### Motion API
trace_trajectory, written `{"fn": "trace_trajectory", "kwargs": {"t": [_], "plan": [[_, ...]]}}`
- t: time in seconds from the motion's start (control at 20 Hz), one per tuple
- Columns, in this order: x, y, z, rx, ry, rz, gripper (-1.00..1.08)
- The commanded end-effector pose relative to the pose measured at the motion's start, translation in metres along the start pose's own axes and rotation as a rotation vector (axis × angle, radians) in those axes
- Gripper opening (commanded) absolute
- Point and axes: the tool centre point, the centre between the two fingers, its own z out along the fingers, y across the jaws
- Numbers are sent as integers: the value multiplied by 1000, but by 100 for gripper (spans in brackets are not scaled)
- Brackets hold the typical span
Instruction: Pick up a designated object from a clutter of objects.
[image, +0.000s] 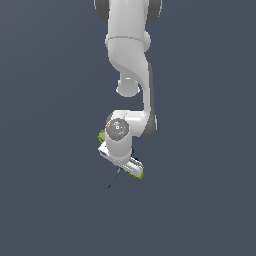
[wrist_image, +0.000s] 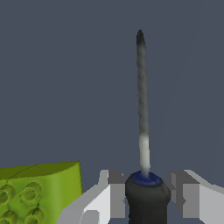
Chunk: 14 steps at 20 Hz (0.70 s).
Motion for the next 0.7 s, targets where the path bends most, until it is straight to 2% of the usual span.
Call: {"fn": "trace_trajectory", "kwargs": {"t": [0.0,0.25,0.65], "plan": [[-3,2,6,-5,-8,0,-100],[-3,2,6,-5,-8,0,-100],[5,3,-16,0,1,0,-100]]}}
